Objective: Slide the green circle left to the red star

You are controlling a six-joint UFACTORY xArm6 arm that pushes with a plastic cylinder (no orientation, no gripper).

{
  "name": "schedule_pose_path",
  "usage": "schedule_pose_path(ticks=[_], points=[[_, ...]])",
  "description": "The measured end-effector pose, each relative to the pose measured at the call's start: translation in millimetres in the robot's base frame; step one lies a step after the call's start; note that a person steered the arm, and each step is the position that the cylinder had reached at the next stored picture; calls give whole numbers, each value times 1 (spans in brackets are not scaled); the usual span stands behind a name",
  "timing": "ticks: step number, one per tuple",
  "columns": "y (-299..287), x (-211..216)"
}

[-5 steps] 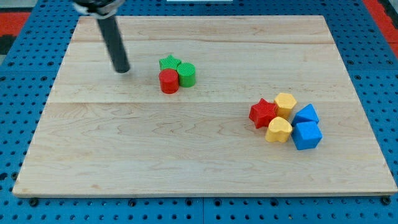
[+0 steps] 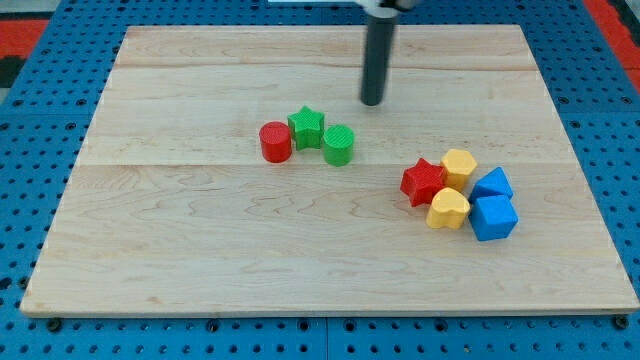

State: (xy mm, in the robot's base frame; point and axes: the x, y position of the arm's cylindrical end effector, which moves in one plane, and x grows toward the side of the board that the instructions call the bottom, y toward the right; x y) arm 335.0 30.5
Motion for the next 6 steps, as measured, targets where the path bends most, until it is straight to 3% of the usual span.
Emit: schedule_pose_path(ticks=[2, 4, 5, 6], points=[[-82, 13], [35, 115], [30, 123], [-18, 80]])
